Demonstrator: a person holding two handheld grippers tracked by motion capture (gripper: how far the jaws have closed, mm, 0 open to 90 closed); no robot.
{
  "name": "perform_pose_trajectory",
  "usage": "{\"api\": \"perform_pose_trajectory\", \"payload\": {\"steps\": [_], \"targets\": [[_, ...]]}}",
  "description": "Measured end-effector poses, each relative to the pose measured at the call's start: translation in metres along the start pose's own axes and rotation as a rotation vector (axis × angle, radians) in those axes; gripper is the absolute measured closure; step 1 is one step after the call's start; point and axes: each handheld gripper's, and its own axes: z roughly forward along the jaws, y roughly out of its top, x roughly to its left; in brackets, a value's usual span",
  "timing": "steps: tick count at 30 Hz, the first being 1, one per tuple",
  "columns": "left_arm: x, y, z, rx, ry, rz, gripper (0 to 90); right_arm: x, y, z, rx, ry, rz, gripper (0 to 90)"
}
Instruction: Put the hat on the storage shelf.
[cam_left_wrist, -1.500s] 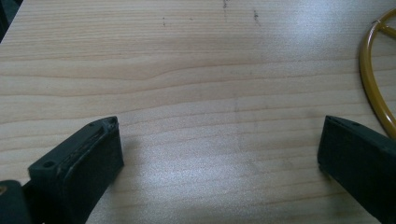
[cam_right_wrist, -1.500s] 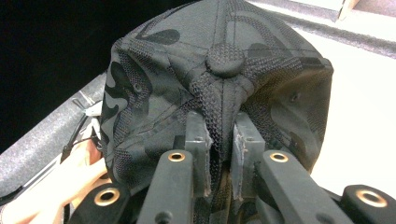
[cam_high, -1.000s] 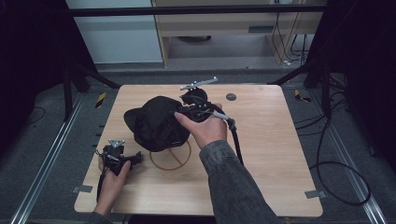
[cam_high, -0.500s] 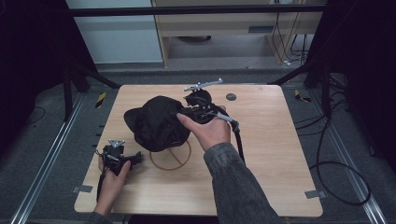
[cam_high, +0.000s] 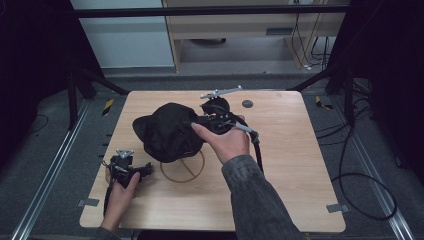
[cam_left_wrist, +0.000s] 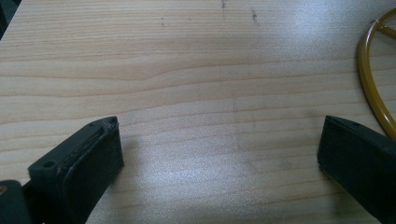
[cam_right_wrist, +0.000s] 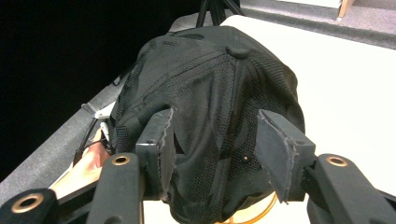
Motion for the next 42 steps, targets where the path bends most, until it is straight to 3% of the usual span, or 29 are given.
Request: {"api": "perform_pose_trajectory", "payload": {"steps": [16, 24, 29, 42], "targets": [[0.0, 0.0, 0.0, 0.0, 0.0, 0.0, 0.0, 0.001, 0.0, -0.002, -0.014, -0.019, -0.007, 34.9], [-0.001, 0.0, 0.0, -0.001, -0.002, 0.001, 0.0, 0.002, 0.0, -0.003, -0.01, -0.062, -0.026, 16.5], [-0.002, 0.0, 0.0, -0.001, -0.003, 0.001, 0.0, 0.004, -0.001, -0.006, -0.029, -0.076, -0.051, 10.1], [-0.002, 0.0, 0.0, -0.001, -0.004, 0.003, 0.0, 0.005, -0.001, -0.022, -0.089, -0.112, -0.102, 5.2]]}}
